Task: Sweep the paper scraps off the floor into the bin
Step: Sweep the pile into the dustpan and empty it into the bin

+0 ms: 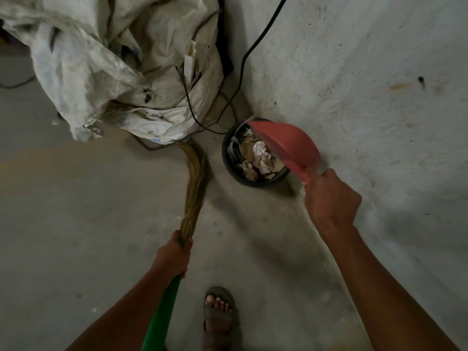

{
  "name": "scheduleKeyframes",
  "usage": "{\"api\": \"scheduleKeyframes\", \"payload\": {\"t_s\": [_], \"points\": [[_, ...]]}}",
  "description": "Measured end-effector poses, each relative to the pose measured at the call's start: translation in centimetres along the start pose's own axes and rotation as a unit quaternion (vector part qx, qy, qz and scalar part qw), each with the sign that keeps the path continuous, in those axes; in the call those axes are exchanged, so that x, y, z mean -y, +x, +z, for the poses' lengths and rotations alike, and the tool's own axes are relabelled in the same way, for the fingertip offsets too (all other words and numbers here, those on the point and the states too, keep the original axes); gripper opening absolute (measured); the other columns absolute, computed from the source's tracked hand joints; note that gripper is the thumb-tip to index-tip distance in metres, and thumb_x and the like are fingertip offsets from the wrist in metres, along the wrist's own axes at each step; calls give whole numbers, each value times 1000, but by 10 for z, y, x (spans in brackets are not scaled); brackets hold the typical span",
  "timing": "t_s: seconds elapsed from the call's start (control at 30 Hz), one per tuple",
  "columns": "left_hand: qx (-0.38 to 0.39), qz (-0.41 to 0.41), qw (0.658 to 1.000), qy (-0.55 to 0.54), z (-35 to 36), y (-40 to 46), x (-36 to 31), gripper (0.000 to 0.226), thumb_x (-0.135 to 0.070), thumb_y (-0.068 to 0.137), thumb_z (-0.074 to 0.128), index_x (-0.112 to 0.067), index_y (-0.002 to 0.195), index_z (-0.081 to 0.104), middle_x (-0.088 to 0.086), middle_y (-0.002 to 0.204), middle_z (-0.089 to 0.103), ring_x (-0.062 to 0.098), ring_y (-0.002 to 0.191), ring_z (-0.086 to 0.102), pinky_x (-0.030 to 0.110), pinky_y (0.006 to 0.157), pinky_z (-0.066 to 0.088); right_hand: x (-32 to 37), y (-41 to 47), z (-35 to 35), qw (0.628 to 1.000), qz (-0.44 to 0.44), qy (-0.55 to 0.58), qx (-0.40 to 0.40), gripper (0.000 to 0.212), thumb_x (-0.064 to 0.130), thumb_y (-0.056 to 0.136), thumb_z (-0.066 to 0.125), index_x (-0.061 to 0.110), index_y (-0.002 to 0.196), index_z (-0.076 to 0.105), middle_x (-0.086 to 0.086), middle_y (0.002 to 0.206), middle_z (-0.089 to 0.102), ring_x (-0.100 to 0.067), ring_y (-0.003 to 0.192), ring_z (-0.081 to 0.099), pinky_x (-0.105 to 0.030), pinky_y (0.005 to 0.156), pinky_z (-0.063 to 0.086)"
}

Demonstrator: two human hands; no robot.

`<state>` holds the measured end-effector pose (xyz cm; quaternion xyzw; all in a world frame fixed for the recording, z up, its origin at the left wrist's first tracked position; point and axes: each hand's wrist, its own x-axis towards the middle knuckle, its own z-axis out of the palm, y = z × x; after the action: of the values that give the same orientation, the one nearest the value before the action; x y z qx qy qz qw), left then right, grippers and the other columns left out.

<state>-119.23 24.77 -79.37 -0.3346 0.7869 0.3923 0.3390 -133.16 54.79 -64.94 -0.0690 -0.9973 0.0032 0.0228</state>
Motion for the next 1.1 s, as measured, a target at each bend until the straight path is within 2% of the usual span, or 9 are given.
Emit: {"api": "scheduleKeyframes", "payload": {"t_s": [0.17,0.23,0.3,0.47,0.53,0.63,0.7,0.83,1.1], "points": [[2,4,1000,-7,-3,-4,-1,44,-37,111,47,-22,152,39,15,82,68,20,49,62,25,38,47,-6,-7,4,998,-10,-61,26,24,40,100,67,20,114,69,-9,91,61,-27,63,61,-34,58,48],[-1,10,1000,-4,-6,-7,-3,46,-38,111,47,-23,154,38,15,82,68,20,49,62,25,38,46,-7,-10,3,998,-4,-54,34,23,39,100,69,18,110,71,-9,90,62,-28,64,62,-33,59,45],[-3,13,1000,0,-8,-9,-4,48,-39,111,47,-23,155,37,16,83,69,20,48,63,24,37,45,-5,-14,1,999,3,-39,22,23,35,98,73,15,107,71,-12,87,63,-30,64,63,-36,59,49],[-7,25,1000,5,-19,-17,-3,38,-38,111,47,-21,145,44,16,82,69,23,48,63,25,37,45,-1,-29,-5,1000,0,-3,24,18,23,95,77,11,106,71,-18,86,64,-38,69,67,-43,62,53],[-5,30,1000,3,-24,-22,-1,33,-37,111,47,-20,139,46,17,82,69,23,48,63,26,39,46,1,-33,-8,1000,8,-11,23,18,26,99,72,13,111,69,-15,89,64,-35,70,66,-43,64,55],[-9,39,999,-2,-31,-28,6,28,-37,110,48,-19,132,49,18,84,70,25,50,64,28,41,48,4,-42,-12,997,30,-43,62,20,30,103,65,15,116,67,-13,98,63,-33,80,67,-42,71,55],[-9,48,999,-5,-36,-35,11,26,-37,109,48,-20,129,51,19,85,71,25,51,65,29,42,50,8,-50,-18,997,44,-32,51,22,33,104,63,17,120,66,-12,98,62,-33,79,67,-43,71,56],[0,55,999,-1,-52,-56,24,29,-39,110,48,-22,133,49,17,82,71,23,50,65,28,43,50,14,-71,-34,993,91,-27,74,27,34,106,61,13,121,66,-12,105,64,-35,87,69,-36,69,47],[74,78,993,-55,-91,-105,3,24,-28,108,55,-10,123,51,14,74,67,24,55,60,35,55,54,15,-129,-80,975,155,91,130,41,51,106,51,26,135,64,-13,120,71,-39,107,69,-41,82,53]]}}
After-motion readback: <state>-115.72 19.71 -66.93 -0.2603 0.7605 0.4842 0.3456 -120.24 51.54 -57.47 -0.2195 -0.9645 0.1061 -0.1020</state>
